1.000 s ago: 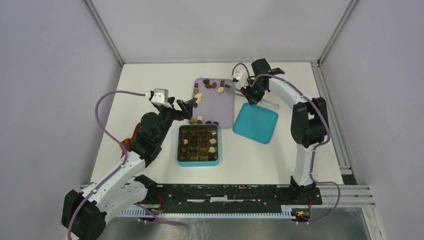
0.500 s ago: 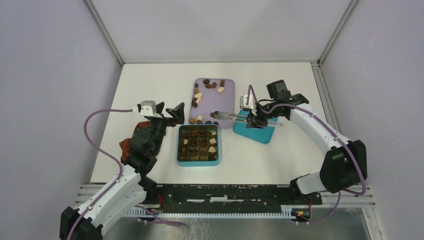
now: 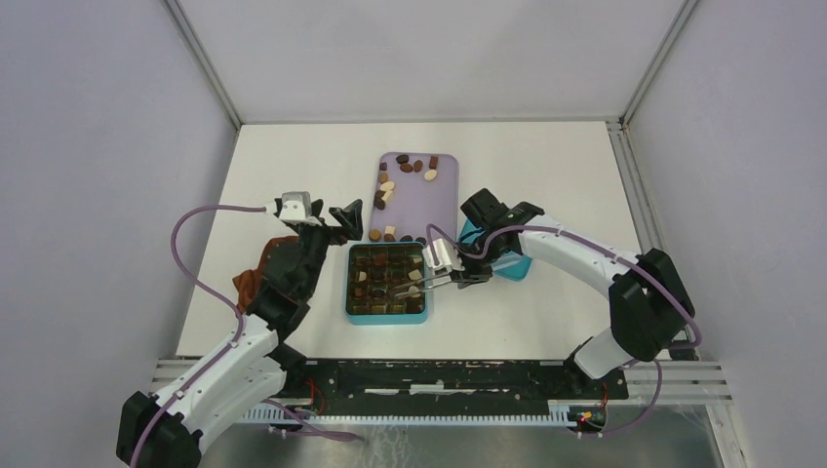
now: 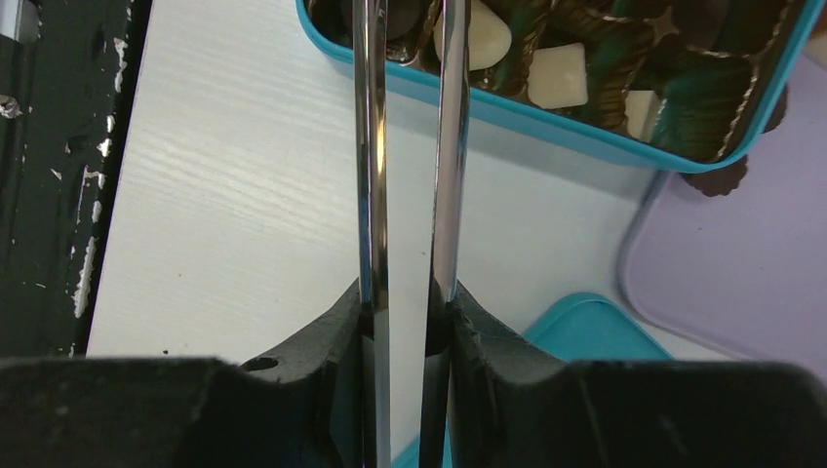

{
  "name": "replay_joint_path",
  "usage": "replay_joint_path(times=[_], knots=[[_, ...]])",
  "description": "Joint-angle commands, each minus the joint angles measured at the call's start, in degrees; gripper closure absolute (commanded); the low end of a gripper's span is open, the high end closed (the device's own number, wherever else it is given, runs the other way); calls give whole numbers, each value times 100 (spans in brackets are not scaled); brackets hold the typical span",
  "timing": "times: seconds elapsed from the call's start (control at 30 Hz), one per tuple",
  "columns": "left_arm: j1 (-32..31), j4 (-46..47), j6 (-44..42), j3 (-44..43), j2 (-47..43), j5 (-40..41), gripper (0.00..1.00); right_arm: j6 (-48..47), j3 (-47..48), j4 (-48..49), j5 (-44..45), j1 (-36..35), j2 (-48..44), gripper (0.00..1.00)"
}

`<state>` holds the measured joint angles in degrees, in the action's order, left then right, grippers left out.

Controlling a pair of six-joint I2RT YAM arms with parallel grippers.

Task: Pack the chocolate
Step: Place the fake chocolate in the packing box.

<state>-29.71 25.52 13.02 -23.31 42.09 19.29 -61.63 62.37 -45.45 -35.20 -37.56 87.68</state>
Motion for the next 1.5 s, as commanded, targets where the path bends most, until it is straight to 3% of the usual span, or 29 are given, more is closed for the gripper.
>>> replay_joint_path(times=[0.0,0.3,0.8,1.07,1.3,1.47], knots=[[-19,104,134,-222,-40,101,0,-32,113,-37,431,-124,146,96],[-11,109,132,-224,-31,95,0,54,197,-102,570,-307,376,90],[-16,110,140,-233,-16,91,0,31,232,-180,591,-453,414,58],[-19,117,135,-205,-51,84,0,201,390,-161,387,-413,336,58],[-13,146,135,-172,-90,97,0,371,910,-510,-524,390,259,60],[-17,132,121,-202,-48,72,0,1715,1025,502,134,1401,142,59]])
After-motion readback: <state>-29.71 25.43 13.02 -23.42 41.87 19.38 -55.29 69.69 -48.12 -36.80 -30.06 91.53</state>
